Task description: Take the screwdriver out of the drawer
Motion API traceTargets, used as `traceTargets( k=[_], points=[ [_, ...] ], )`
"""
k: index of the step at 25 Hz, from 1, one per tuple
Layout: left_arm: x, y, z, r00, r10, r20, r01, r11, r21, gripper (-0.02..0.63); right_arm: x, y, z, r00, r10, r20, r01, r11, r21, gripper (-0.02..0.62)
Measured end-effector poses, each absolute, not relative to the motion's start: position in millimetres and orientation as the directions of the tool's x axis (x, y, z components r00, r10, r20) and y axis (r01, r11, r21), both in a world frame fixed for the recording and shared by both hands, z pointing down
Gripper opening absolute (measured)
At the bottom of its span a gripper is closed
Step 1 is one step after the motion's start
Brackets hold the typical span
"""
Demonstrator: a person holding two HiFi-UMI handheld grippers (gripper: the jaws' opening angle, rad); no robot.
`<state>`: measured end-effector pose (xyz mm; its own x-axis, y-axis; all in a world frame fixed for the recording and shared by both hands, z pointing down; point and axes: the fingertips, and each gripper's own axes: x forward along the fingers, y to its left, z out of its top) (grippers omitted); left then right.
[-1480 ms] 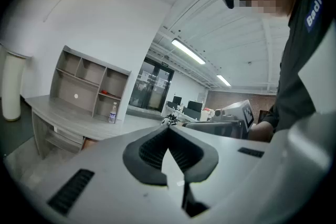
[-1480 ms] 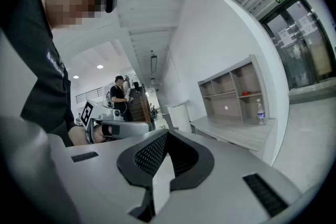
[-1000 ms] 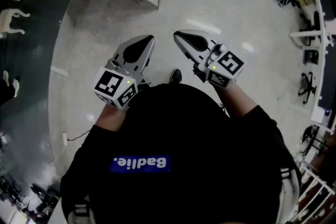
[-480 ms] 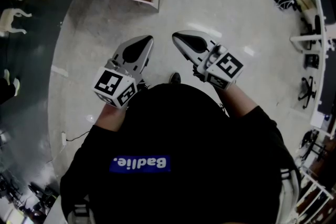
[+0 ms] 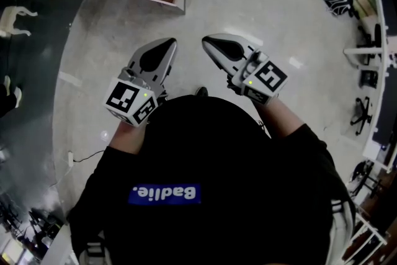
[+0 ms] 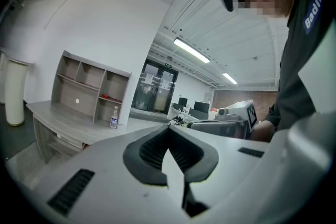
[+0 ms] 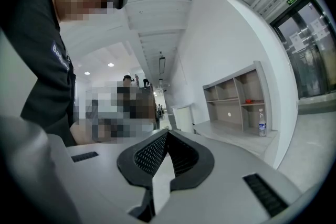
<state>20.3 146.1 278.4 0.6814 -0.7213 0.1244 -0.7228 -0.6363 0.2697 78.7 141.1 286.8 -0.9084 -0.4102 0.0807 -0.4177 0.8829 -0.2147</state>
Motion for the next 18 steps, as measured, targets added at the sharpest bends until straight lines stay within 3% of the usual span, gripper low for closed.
traceTargets(
  k=[18],
  points=[
    [15,100,298,0.639,-0.759,0.126,-0.76,-0.597,0.258,-0.003,98,98,304,-0.898,-0.421,0.13,-0.44,0.871,-0.219,0.031]
  ],
)
